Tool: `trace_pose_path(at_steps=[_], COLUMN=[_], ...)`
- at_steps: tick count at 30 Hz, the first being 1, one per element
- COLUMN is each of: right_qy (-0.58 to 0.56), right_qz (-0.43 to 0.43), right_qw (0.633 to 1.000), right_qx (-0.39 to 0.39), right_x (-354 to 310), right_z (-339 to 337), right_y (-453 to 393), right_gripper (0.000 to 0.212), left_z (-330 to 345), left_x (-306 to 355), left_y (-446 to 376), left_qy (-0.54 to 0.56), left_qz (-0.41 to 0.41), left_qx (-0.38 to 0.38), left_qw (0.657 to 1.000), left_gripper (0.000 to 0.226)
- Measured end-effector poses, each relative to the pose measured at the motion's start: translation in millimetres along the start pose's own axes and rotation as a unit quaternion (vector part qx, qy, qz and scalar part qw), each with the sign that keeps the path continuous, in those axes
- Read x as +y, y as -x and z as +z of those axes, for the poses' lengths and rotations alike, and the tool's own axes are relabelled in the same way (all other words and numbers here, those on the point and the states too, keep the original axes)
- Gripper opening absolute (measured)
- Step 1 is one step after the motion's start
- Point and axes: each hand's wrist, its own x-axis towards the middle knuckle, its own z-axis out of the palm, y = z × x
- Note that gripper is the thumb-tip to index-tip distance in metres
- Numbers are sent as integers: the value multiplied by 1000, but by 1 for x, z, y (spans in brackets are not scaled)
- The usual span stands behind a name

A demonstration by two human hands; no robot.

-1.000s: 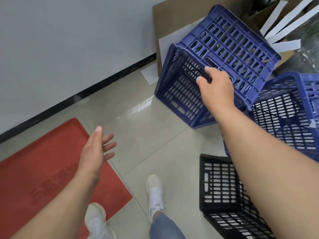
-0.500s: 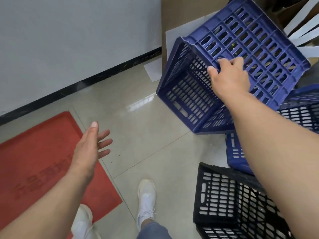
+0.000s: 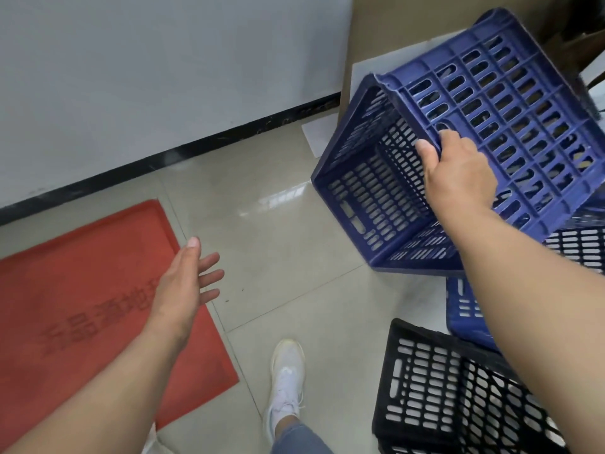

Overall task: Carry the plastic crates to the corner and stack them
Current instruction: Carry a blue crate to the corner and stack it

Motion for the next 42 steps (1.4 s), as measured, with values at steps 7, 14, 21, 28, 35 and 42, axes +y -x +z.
trace_pose_path(at_steps=[7, 14, 21, 28, 35, 42], right_qy=[-9, -25, -53, -156, -308, -340], right_qz=[-5, -33, -60, -99, -41, 23], right_qw=[1000, 999, 997, 979, 934, 904], right_qx=[11, 5, -16, -89, -178, -256], right_x=[-50, -119, -217, -321, -394, -418], right_z=[1, -8, -20, -11, 63, 154], right_y=[43, 115, 211, 282, 338, 363], right_gripper=[55, 54, 59, 58, 45, 36], left_z=[-47, -132, -265, -411, -559, -631], left_x=[-17, -40, -88, -136, -196, -220], left_y=[1, 24, 40, 33, 21, -18], left_qy=[6, 42, 61, -24, 171, 90], left_qz=[-3, -11, -43, -109, -199, -143], left_qx=[11, 33, 96, 212, 214, 285], left_qw=[1000, 999, 993, 971, 941, 944], left_gripper=[54, 55, 50, 64, 44, 51])
